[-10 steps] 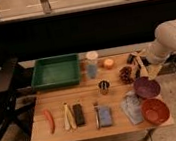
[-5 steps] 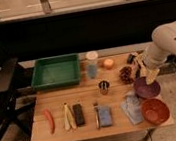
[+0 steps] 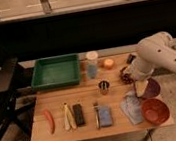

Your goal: Place towel in plastic cup

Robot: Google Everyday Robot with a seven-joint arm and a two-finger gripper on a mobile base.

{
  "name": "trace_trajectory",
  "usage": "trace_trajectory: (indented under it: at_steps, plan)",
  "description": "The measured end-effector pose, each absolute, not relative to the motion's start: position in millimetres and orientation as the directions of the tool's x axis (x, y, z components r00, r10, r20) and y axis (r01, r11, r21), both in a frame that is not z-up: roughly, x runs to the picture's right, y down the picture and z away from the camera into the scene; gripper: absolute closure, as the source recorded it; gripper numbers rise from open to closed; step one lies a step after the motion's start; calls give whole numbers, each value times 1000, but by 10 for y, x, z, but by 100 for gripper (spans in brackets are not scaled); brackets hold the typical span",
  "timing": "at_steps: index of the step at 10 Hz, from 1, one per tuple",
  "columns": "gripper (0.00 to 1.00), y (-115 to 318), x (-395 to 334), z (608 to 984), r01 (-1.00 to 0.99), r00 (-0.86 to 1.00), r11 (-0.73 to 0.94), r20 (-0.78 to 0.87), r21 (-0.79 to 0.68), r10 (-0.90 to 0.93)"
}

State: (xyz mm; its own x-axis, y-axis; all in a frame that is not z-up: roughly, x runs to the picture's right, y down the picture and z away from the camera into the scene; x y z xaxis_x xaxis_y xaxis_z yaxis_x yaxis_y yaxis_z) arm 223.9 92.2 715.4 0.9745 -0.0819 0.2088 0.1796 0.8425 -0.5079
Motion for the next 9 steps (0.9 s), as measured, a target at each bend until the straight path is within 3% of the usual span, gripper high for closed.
trace_trajectory:
  at_steps: [9]
  plan:
    - [20, 1700, 2049, 7712, 8, 989, 822, 126, -570, 78]
